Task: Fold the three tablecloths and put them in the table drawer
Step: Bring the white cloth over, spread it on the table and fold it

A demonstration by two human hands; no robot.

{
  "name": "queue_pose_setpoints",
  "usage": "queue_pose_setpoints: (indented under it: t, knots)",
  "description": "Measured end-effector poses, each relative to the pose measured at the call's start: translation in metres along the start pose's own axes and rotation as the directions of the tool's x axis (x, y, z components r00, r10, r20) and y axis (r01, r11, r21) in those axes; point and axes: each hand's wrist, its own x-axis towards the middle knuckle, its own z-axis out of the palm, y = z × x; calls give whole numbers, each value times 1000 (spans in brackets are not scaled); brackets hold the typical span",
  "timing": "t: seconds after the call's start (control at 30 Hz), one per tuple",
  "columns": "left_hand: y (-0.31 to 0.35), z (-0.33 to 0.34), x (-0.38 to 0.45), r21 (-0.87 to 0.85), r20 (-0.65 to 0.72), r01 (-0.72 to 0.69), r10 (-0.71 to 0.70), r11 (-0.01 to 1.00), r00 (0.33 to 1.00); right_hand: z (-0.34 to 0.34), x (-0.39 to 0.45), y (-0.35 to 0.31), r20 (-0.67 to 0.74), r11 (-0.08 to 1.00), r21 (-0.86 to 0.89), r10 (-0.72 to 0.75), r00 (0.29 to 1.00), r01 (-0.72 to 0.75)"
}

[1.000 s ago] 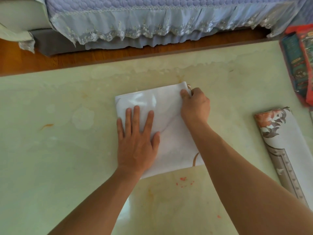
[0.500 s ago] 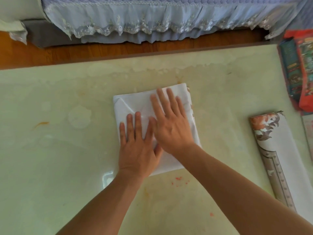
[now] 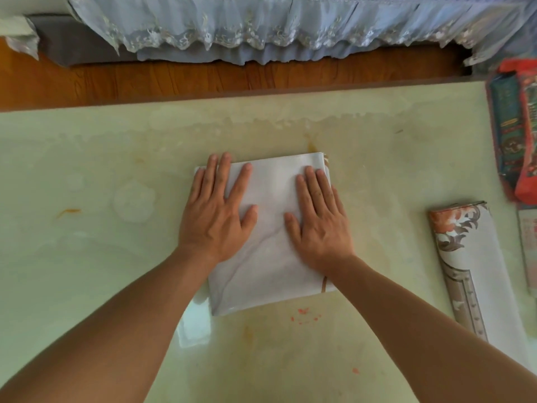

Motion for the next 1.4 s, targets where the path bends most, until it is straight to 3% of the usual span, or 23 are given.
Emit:
queue_pose_setpoints:
  t: [0.1,0.2,0.3,0.53,0.7,0.93,1.03,1.17,1.23,1.3,1.4]
  knots:
    - [2,-1,-3,32,36,12,-13,999,999,-9,-2,-6,102,995,-95,38,994,-29]
    - [2,-1,0,48,61,15,-18,999,998,-28,8,-22,42,977,-211,-24,999,32]
    - [2,-3,1,74,68,5,-11,997,998,-31,25,-26,27,968,-158,-194,981,196]
    - [7,-12,2,32,38,19,-20,999,999,-6,32,-11,83,981,-120,-142,986,152]
    - [45,-7,-74,-98,82,-133,141,986,987,-8,34,-12,67,978,-136,-149,987,157]
    - [49,4,-80,-33,116,-120,123,992,986,-16,31,-16,115,974,-133,-169,979,184]
    - [46,2,-83,-16,95,-113,114,994,989,-31,-10,-13,92,940,-141,-299,950,310]
    - [49,-2,-84,-130,1,-114,115,985,993,-17,-78,26,151,949,-130,-267,952,287]
    - [42,-6,-89,-193,-58,-161,152,968,987,-8,-77,37,123,953,-99,-274,954,287]
    - [23,-7,-107,-135,-80,-284,275,949,958,-5,-70,35,107,951,-82,-289,951,298]
    - [2,-6,-136,77,113,-466,457,881,883,-1,-74,35,103,952,-90,-283,954,292]
